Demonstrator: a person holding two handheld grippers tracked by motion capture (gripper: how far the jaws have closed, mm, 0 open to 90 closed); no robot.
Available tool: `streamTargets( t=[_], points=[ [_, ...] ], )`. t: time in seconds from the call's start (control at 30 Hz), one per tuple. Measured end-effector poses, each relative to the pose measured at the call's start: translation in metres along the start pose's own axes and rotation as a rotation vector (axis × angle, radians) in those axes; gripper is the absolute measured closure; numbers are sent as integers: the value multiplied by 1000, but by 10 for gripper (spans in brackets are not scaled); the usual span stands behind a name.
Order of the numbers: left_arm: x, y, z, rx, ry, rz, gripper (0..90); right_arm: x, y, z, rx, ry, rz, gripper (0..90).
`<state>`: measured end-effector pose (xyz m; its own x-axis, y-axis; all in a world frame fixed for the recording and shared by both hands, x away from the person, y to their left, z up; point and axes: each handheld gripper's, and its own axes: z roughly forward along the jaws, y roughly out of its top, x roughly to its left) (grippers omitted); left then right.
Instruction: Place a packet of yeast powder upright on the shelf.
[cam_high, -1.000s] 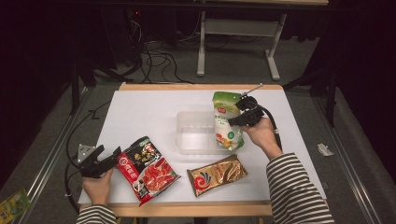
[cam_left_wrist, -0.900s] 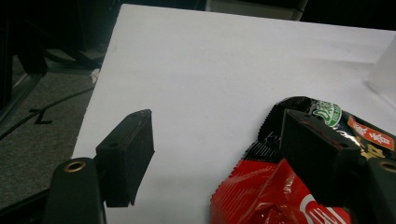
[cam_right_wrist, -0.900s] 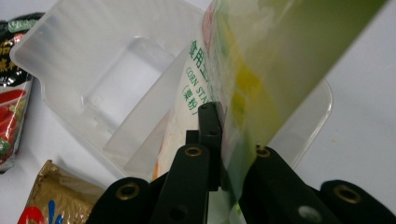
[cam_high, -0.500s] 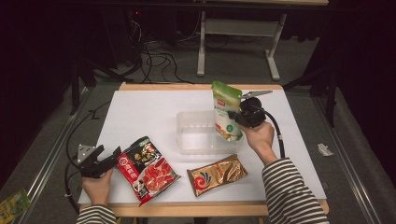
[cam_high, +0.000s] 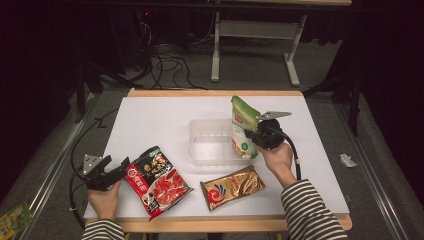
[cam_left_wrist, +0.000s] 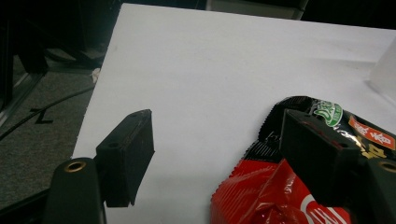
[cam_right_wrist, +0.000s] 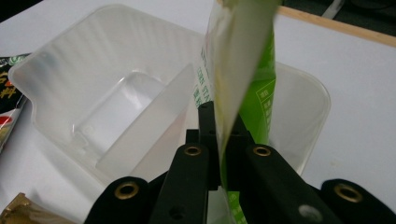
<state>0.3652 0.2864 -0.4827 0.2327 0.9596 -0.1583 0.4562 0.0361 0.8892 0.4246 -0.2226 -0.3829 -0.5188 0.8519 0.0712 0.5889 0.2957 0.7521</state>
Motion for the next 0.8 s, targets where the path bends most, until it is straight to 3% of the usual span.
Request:
streamTargets(
  t=[0.37,0.57,0.63,0.7,0.8],
  points=[
    [0,0,0,-2,2,0,265,2,-14,2,42,-9,-27,900],
    [0,0,-1,-1,-1,-1,265,-1,-20,5,59,-17,-12,900],
    [0,0,-1,-1,-1,-2,265,-3,-21,3,60,-15,-4,849],
    [0,0,-1,-1,-1,-1,265,-5,-21,-1,42,-15,11,762],
    [0,0,0,0,1,1,264,-7,-20,-13,-4,-20,23,755]
  ],
)
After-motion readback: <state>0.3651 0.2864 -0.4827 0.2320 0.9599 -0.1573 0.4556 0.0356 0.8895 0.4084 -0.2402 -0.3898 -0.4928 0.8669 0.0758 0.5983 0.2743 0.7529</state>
